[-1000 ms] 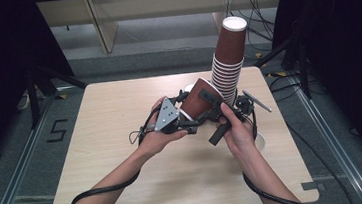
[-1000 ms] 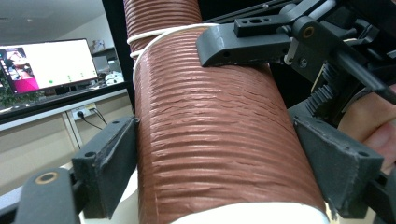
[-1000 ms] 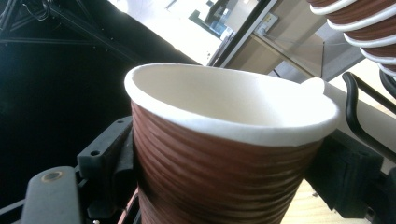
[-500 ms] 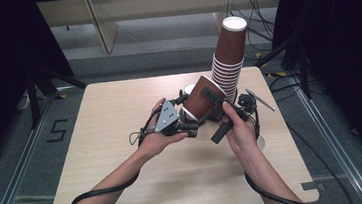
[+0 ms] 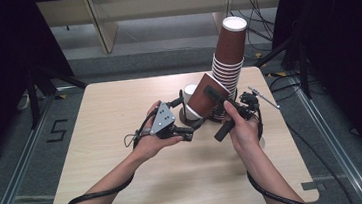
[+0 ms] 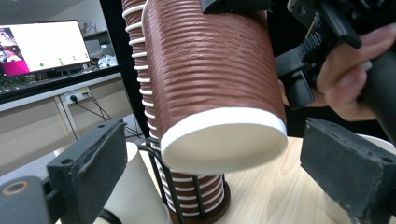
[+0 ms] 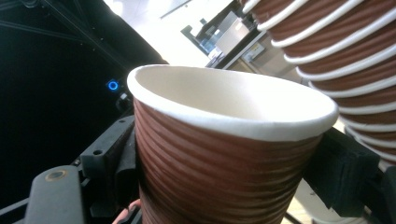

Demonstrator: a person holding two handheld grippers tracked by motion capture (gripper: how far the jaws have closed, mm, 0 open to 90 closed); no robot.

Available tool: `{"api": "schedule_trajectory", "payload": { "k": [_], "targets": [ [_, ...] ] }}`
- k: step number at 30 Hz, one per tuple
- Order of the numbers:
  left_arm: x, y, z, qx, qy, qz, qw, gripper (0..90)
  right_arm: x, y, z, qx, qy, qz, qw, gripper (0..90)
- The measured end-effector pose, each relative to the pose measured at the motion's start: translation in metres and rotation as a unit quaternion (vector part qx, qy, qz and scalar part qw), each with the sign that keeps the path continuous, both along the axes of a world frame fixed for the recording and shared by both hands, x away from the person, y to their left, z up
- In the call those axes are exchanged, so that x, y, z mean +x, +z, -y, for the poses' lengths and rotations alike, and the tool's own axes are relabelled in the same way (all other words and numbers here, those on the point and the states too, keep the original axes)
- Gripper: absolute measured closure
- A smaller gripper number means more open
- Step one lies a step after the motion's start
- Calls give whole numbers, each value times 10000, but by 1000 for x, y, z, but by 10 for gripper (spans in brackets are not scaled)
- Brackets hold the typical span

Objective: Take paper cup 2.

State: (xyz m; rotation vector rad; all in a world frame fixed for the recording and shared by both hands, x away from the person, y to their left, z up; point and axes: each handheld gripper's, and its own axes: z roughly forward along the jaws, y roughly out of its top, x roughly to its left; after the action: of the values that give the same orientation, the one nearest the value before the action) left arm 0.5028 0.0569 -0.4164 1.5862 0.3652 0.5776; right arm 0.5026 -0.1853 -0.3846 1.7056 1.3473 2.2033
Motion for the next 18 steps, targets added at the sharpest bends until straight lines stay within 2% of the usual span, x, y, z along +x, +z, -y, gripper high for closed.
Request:
{"api": "schedule_trajectory", "payload": {
  "k": [1, 3, 16, 18],
  "targets": [
    [0, 0, -1, 11, 9, -4, 10000, 70, 2, -1, 2, -144, -32, 136, 9998, 196],
    [0, -1, -4, 14, 21, -25, 10000, 71, 1, -1, 3, -307, -83, 203, 9993, 196],
    [-3, -2, -10, 42, 3, -82, 10000, 71, -1, 3, 10, -558, -173, 260, 9980, 196],
    [-4, -2, -11, 61, 1, -81, 9999, 71, -1, 3, 11, -658, -187, 272, 9973, 196]
  ]
}}
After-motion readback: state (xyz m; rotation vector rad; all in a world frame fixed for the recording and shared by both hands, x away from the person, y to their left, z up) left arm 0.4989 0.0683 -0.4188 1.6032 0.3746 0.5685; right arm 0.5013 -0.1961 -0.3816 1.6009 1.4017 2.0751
